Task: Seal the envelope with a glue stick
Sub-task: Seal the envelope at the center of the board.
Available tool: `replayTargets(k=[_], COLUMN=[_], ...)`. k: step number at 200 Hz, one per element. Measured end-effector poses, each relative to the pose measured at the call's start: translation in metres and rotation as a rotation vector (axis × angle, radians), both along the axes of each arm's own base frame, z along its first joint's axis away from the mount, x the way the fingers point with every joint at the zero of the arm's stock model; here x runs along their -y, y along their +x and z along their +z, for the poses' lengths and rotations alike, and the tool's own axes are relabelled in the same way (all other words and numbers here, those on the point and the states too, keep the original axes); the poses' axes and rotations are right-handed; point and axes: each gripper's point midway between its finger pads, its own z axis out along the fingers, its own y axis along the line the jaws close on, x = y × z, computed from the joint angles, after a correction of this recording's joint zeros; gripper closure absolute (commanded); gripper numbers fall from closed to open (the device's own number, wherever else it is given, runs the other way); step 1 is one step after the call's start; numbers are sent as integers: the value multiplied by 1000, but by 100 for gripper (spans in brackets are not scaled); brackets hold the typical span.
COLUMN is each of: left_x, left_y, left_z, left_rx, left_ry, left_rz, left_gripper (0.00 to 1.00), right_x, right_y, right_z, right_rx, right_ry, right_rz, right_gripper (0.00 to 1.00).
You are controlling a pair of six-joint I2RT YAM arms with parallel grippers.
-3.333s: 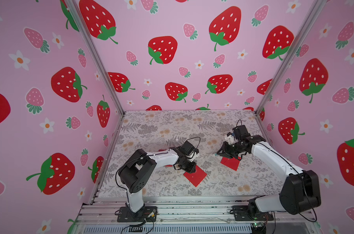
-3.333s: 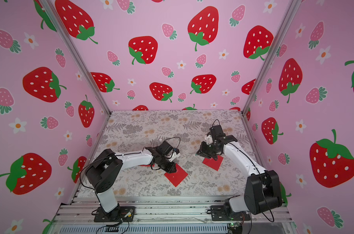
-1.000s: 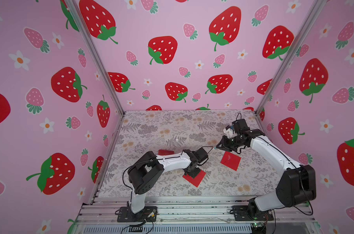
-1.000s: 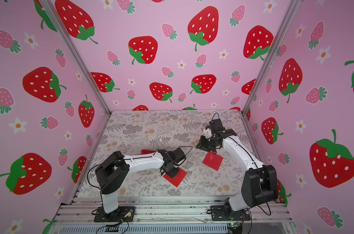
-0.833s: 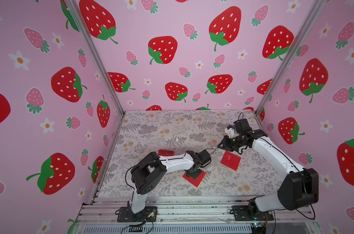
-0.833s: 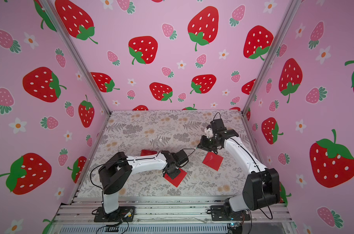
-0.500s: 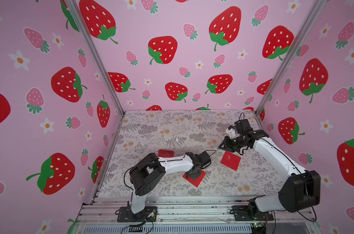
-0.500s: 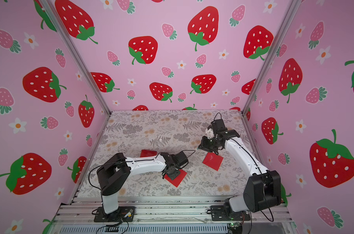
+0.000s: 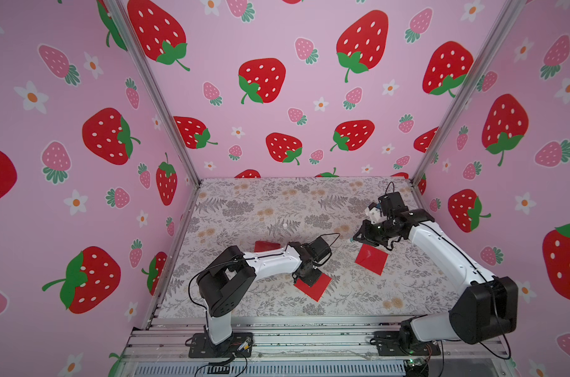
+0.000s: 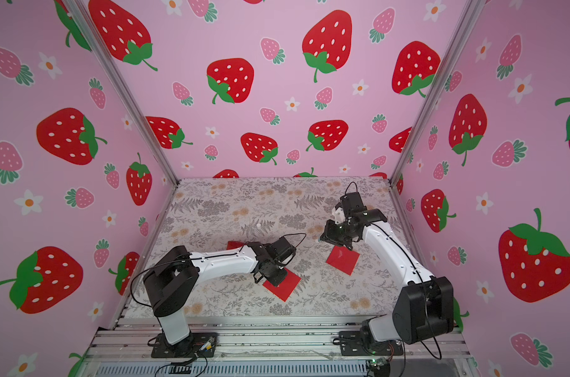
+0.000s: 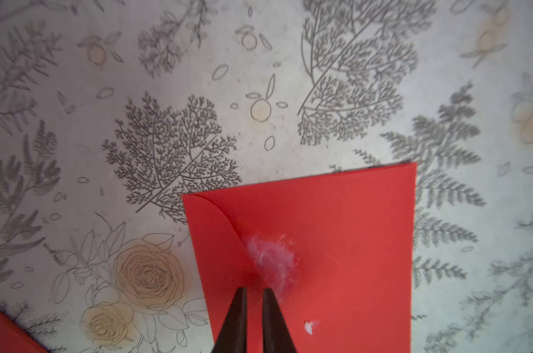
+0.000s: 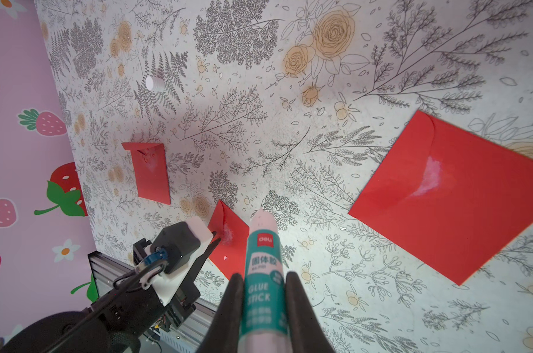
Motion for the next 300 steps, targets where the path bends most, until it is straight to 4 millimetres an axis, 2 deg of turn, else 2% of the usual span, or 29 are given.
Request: replayTargets(k=[29,50,92,161,209,244,250,300], left_x=[2,2,3,9,15,17,17,21], left_y=[-2,-3,-2,6,16,17,16,16], left_z=[-3,-5,-3,6,11,6,2,-1], left_rx=[12,30,72,34,25,13,5,-3], left_ry=[6,24,89,7,-51,-56,-54,-94], left_rz=[-4,-5,-23,-11,-6,-6,-4,13], left_gripper=[84,88,86,83,89,93,98,99], right_x=[1,1,1,1,1,1,1,1], right_y=[-2,-3,-1,3,3,2,2,1], right_z=[-1,-1,3,9,9,9,8,8], right_rx=[-8,-11,-2,16,16,14,13,7], right_ry=[-3,-4,-4,-5,-6,-7,-7,-9], right_rz=[0,1,1,1,0,1,1,1], right_gripper=[100,100,100,100,100,100,100,100])
